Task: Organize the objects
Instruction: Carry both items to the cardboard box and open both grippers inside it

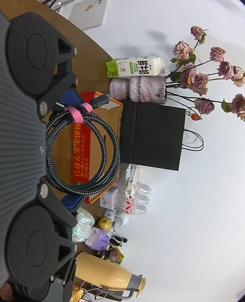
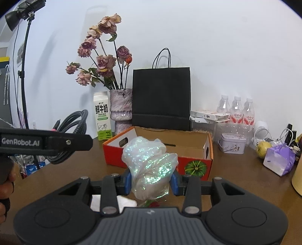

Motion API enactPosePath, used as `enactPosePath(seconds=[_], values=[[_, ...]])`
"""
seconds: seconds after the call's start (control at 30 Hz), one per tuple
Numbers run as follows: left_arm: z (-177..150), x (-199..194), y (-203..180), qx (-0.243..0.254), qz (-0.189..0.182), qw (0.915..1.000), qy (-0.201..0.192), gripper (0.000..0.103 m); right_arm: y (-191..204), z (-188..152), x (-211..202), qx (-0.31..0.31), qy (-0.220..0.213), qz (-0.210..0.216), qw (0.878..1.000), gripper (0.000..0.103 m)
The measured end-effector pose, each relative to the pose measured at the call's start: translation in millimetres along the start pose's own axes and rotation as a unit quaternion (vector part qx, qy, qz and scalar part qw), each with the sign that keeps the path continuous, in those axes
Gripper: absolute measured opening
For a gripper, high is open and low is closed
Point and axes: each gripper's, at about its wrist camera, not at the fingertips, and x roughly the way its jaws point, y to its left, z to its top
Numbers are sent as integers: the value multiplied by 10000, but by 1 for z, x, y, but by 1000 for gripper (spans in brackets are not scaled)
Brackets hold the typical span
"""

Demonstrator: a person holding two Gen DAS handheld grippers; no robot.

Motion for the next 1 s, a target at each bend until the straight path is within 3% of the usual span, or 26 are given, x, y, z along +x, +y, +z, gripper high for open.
enactPosePath(seconds=[1.0], values=[[67, 115, 4, -377, 159, 9985, -368, 92, -42, 77, 102, 181, -449, -212, 9986, 38]])
